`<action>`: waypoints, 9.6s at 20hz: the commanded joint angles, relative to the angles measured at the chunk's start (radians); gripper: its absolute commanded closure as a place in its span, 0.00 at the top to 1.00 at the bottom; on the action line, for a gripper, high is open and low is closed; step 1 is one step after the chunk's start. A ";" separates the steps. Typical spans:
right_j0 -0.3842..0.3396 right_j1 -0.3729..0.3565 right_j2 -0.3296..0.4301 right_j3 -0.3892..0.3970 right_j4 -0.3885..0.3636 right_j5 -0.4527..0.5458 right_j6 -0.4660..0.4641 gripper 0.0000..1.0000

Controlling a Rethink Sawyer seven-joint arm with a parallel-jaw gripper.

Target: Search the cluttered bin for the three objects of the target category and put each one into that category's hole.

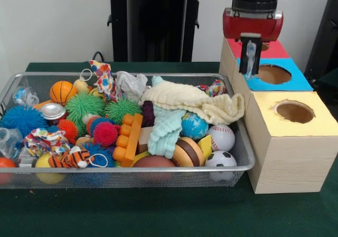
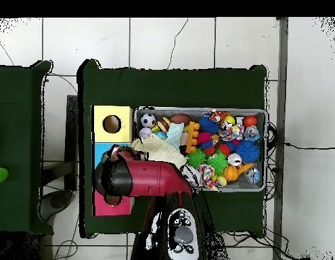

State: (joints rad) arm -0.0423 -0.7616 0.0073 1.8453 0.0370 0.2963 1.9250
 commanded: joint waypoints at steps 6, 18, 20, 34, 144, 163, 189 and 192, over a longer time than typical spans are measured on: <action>0.138 0.058 0.022 -0.039 0.072 0.132 0.196 0.00; 0.095 0.345 -0.082 -0.091 -0.030 -0.045 0.102 0.00; 0.099 0.355 -0.084 -0.097 -0.025 -0.065 0.109 0.00; 0.113 0.298 -0.043 -0.110 0.015 0.003 0.115 1.00; -0.805 0.283 0.250 -0.283 -0.851 0.095 -0.251 0.00; -0.803 0.195 0.263 -0.159 -0.680 0.221 -0.286 1.00; -0.651 0.481 -0.014 -0.253 -0.764 0.038 -0.158 0.00; -0.647 0.480 -0.015 -0.254 -0.745 0.047 -0.164 0.00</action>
State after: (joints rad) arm -0.6908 -0.4665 0.0322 1.6055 -0.6763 0.2973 1.6740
